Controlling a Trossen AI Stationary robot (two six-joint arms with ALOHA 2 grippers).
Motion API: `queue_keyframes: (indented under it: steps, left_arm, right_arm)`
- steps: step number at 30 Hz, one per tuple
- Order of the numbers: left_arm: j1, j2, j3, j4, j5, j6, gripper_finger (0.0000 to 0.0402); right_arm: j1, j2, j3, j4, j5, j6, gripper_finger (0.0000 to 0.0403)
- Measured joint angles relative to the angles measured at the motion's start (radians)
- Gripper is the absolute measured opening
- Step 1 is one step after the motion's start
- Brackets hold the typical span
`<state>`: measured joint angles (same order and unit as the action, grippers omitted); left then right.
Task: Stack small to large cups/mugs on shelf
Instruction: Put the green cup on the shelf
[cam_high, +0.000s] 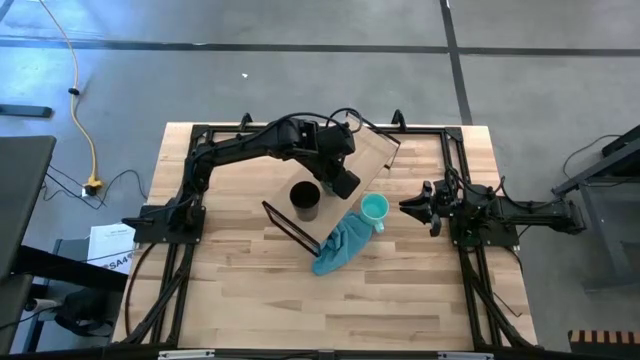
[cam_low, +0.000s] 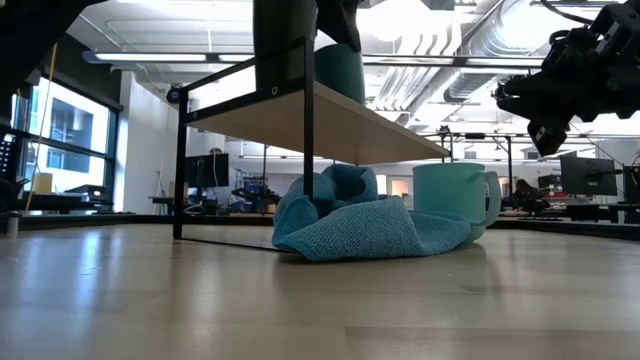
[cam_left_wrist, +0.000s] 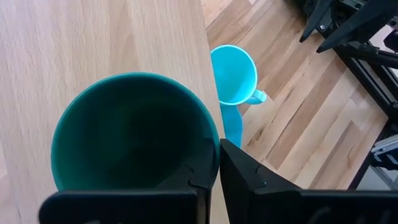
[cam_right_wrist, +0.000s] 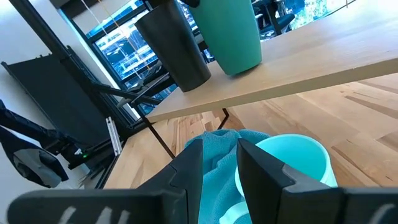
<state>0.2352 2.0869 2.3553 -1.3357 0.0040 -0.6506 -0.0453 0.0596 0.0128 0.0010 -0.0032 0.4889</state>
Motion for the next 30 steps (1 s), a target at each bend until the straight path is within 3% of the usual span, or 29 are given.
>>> queue_keyframes:
  steps: [30]
  left_arm:
    - [0.0,0.0,0.0,0.018,0.015,0.026,0.0017]
  right_arm:
    - [0.0,0.0,0.0,0.0,0.0,0.006,0.0089]
